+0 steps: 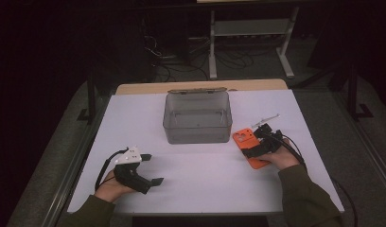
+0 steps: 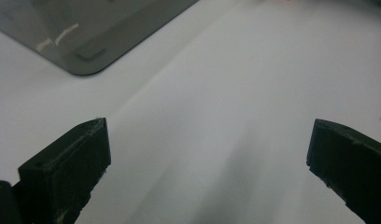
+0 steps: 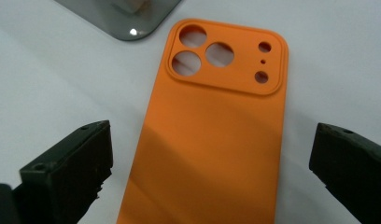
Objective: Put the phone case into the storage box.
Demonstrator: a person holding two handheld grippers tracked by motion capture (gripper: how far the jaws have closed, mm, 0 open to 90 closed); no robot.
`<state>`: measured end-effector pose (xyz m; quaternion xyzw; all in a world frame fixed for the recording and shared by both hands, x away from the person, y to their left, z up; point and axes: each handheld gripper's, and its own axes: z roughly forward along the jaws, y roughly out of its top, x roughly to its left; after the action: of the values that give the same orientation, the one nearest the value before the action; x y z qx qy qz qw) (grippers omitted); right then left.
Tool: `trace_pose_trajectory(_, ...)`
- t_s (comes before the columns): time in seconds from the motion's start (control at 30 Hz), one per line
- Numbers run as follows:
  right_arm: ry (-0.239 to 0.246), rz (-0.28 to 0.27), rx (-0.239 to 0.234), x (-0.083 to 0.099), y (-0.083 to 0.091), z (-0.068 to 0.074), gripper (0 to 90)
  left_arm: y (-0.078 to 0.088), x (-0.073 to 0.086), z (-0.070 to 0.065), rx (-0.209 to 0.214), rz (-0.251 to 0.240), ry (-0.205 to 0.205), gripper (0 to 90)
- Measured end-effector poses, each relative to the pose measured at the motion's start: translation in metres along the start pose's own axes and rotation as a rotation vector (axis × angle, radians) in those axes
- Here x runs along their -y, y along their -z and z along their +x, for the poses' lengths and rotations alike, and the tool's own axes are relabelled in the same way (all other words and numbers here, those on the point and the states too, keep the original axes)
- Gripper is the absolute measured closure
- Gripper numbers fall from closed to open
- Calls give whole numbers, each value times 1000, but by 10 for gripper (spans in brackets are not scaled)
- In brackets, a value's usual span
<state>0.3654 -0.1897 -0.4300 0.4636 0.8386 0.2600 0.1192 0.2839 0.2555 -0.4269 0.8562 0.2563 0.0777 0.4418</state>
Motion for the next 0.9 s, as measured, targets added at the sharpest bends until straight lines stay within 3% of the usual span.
trace_pose_trajectory(0.9, 15, 83, 18, 7, -12, 7, 0, 0, 0, 0, 0, 5, -8, 0)
